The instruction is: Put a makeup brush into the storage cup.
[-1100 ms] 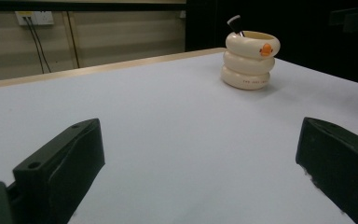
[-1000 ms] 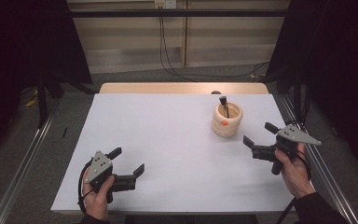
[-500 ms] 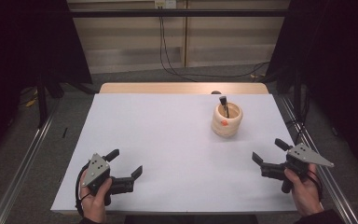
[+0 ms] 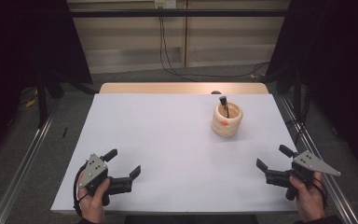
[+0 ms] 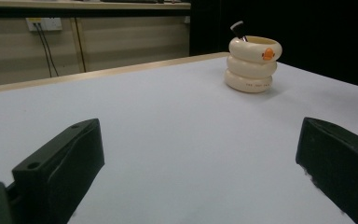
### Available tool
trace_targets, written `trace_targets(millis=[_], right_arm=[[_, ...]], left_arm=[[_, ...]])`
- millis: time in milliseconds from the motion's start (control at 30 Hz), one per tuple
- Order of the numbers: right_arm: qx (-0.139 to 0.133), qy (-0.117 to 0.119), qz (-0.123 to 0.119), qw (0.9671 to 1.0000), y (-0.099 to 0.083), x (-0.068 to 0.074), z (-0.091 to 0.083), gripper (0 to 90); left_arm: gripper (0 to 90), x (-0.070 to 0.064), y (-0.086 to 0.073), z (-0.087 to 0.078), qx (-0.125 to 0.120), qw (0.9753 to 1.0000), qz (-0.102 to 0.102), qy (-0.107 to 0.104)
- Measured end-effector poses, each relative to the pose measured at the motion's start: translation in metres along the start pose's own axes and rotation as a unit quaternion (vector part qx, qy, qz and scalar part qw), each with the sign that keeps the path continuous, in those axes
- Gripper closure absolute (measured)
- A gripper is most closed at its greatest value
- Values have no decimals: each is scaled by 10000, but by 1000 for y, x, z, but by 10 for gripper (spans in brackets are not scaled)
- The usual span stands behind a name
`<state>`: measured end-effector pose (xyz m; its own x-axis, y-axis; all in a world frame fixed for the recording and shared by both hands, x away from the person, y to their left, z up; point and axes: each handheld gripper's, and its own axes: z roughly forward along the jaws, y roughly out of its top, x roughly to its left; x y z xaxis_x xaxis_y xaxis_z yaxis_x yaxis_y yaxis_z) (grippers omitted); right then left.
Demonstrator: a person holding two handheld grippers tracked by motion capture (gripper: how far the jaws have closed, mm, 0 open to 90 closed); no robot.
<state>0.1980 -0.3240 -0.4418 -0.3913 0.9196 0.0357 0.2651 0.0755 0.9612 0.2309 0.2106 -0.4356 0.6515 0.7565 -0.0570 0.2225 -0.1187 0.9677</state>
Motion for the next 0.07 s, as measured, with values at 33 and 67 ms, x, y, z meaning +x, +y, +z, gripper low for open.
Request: trace_targets(millis=[33,67], right_arm=[[17,20,-33,10000,0,0,0,1],[12,34,-17,10000,0,0,0,1]], left_arm=[[8,0,0,0,8,10000,-16,-5],[8,0,0,0,23,10000,-11,-20]])
